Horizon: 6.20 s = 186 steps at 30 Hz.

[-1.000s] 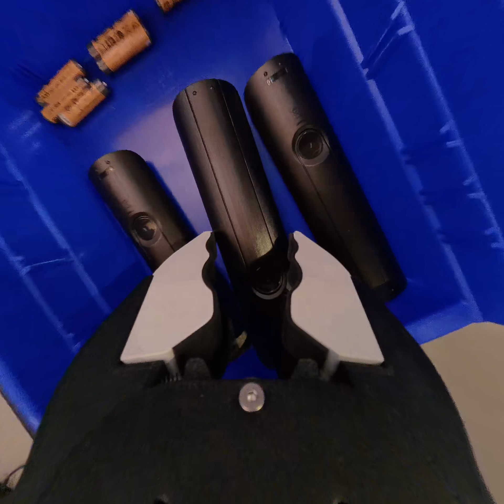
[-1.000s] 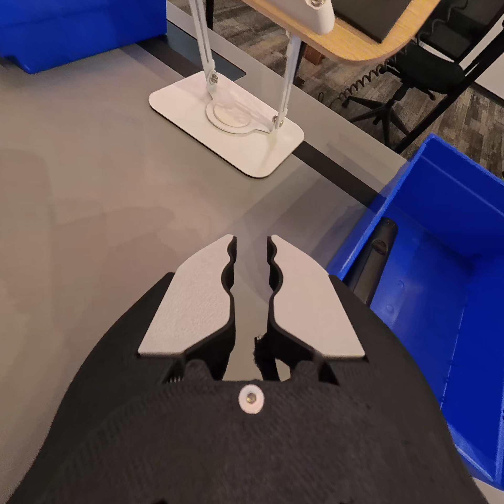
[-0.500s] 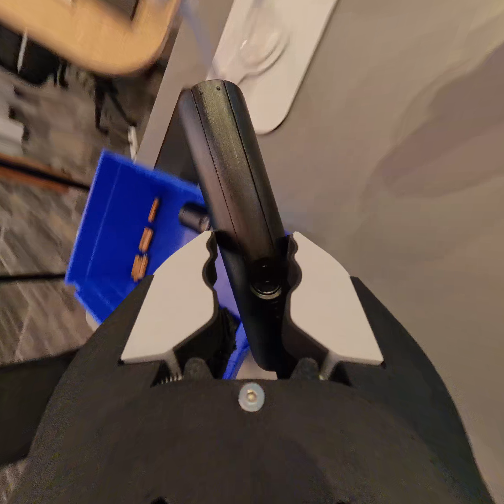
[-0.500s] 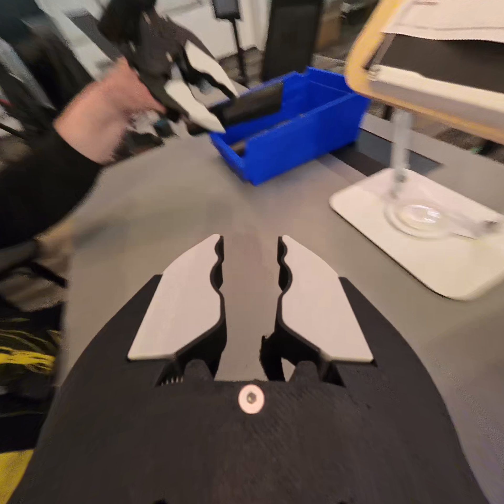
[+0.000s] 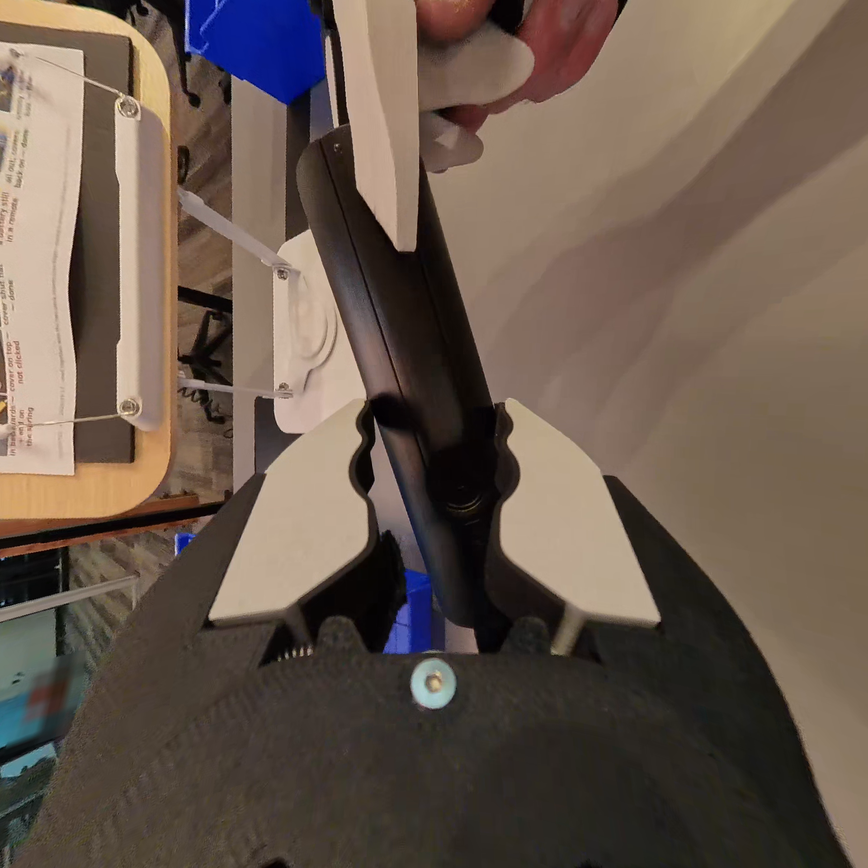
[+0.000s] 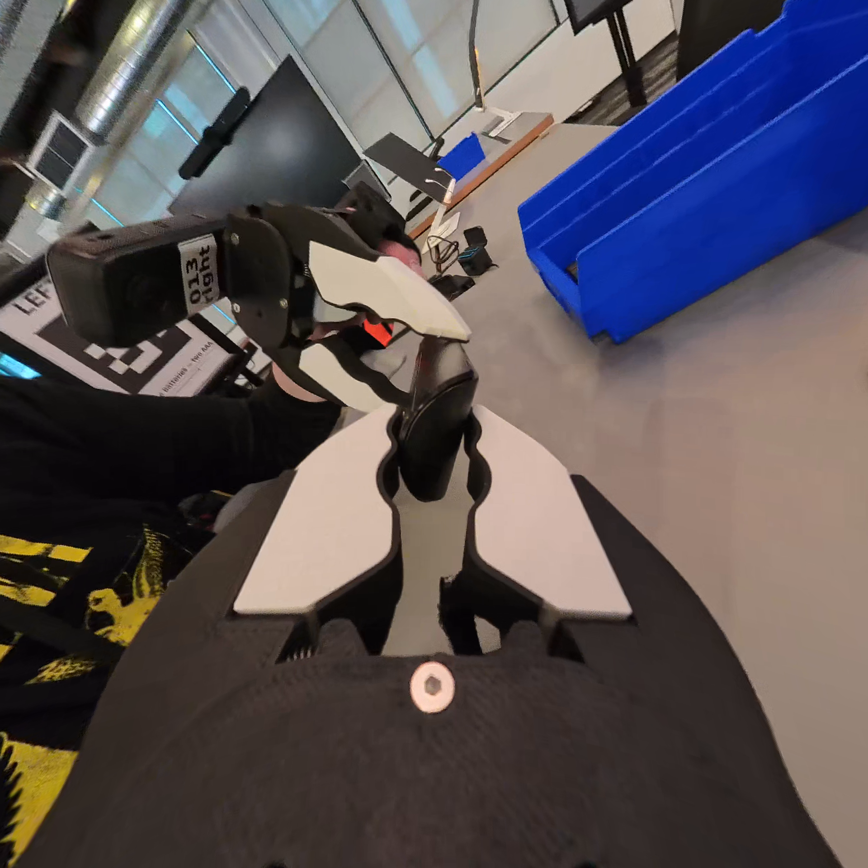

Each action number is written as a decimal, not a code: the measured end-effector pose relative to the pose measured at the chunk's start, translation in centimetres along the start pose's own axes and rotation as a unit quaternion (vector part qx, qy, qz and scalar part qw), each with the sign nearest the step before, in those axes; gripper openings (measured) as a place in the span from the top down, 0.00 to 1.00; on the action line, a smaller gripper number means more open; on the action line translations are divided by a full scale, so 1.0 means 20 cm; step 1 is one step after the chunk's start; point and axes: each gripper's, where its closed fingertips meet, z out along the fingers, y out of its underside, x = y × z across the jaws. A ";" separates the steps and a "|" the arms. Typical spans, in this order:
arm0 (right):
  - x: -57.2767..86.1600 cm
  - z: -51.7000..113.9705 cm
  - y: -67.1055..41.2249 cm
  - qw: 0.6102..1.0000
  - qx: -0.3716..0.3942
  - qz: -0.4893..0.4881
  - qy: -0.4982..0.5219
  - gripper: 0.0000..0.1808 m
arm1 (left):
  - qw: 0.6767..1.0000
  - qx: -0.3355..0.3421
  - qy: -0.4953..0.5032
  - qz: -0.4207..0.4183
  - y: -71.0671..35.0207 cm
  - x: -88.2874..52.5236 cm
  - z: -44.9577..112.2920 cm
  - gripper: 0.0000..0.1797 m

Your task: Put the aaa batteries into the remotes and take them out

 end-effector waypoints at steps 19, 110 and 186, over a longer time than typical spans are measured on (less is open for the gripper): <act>0.03 -0.28 -0.14 0.983 0.176 0.042 0.017 0.87 | 0.983 0.071 -0.140 -0.091 0.01 -0.26 -0.05 0.55; 0.20 -0.54 0.06 0.941 0.270 0.167 -0.118 0.88 | 0.928 -0.305 0.165 -0.134 1.77 -0.94 0.65 0.77; 0.26 -0.77 0.03 0.954 0.282 0.101 -0.015 0.88 | 0.956 -0.269 0.058 -0.102 1.52 -0.92 0.42 0.74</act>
